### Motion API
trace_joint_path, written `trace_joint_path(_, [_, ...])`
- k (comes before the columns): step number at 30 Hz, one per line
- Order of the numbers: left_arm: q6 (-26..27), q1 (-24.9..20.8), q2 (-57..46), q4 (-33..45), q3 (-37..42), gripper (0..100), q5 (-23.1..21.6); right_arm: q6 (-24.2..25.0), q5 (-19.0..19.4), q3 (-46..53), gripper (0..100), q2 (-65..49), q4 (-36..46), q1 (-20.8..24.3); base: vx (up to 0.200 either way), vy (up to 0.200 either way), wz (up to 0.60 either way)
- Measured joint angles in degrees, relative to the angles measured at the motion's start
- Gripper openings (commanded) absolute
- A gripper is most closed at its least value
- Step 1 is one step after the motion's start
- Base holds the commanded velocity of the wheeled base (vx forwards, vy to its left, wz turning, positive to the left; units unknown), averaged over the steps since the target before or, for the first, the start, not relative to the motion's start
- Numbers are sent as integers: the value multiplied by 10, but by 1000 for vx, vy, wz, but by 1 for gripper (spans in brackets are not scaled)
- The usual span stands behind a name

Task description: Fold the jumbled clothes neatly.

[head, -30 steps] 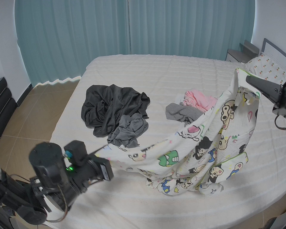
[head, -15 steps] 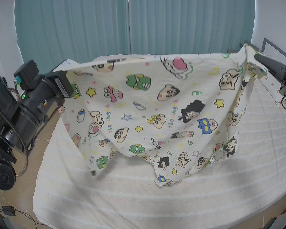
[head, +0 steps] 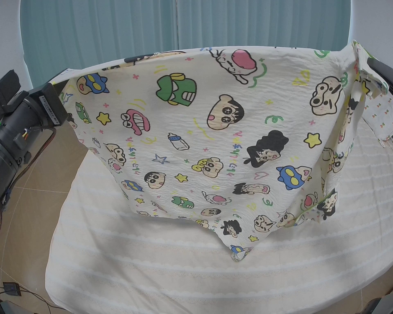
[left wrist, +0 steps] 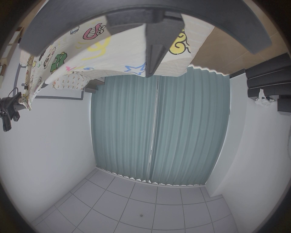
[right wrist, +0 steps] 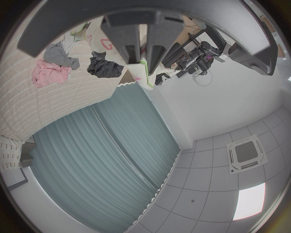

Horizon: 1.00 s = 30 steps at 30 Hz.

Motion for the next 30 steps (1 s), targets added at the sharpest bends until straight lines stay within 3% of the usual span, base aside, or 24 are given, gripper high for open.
trace_joint_path(8, [-1,1,-15,1,37,0,-1,0,0,20,0,-5,-1,2,0,0,0])
trace_joint_path(20, [-3,0,-17,1,50,0,-1,0,5,24,0,-1,-1,2,-200,0,0])
trace_joint_path(30, [-8,1,-18,1,55,0,-2,0,7,22,0,-3,-6,3,0,0,0])
